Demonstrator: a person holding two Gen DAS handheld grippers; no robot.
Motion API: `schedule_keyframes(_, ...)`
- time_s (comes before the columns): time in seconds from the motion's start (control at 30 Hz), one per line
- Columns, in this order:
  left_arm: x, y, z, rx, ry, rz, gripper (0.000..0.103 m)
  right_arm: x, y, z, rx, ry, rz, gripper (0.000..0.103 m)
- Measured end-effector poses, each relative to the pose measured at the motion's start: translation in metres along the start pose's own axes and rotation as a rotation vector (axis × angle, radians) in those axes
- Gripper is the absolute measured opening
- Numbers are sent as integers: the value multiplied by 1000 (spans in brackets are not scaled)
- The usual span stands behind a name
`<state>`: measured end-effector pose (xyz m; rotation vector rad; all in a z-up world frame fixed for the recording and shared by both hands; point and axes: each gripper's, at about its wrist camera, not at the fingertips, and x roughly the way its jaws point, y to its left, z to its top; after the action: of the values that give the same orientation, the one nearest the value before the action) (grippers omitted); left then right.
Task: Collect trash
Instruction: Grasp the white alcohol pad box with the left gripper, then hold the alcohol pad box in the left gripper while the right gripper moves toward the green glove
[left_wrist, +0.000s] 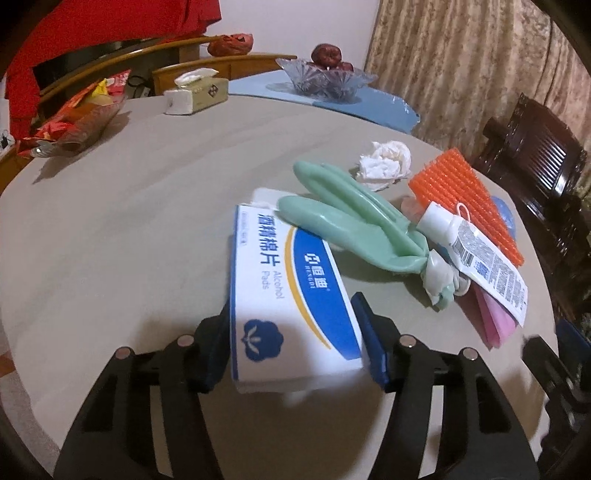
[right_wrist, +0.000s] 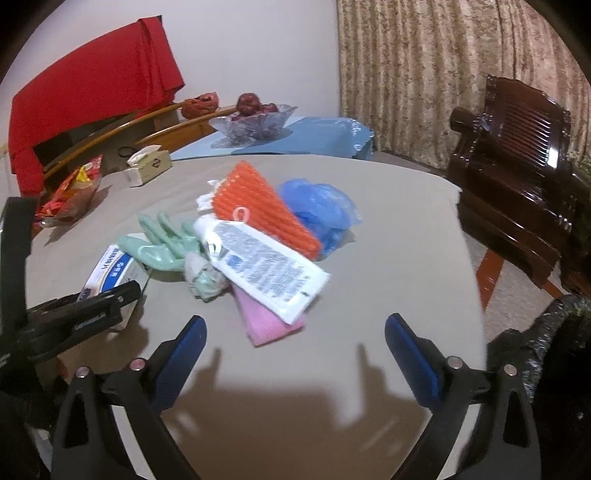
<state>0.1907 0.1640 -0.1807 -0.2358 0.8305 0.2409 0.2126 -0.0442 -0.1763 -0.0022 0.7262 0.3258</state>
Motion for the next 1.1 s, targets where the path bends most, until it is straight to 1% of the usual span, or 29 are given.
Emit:
schedule_keyframes(0.17,-15,16,-3,4,-23,18,56,9,21,4,-32,15,56,81)
schedule_keyframes(0.23,-19,22,-4,2,-26,22,56,15,30,6,-40,25,80,72)
schedule_keyframes(0.27,-21,26,-5,-3,-23,20,55,19,34,7,-45,33,93,69)
schedule_keyframes(0.33,-22,31,-6,-7,-19,26,55,26,42,10,-61,45,109,58)
schedule_keyframes(0.37,-22,34,-5,-10,-17,28,55,30,46,11,-71,52,117,55)
schedule_keyframes(0.43,-22,37,-5,-14,-16,30,55,37,52,14,-82,72,140,45)
schedule_keyframes(0.5,-23,41,-4,-20,-20,32,55,47,57,15,-94,98,148,40)
schedule_keyframes(0.6,-24,45,-1,-20,-29,37,55,55,60,17,-92,117,154,36)
schedule_keyframes(0.67,-24,47,-1,-19,-28,40,55,60,62,19,-92,125,148,35)
schedule_keyframes(0.8,-23,50,-2,-32,-22,40,55,59,60,19,-83,125,146,26)
schedule_keyframes(0.9,-24,50,-2,-29,-23,40,55,55,60,16,-81,143,179,26)
schedule_keyframes(1.03,-25,50,-2,-29,-24,42,55,48,69,9,-89,161,255,26)
schedule_keyframes(1.1,-26,50,-2,-23,-28,48,55,45,73,9,-118,147,233,26)
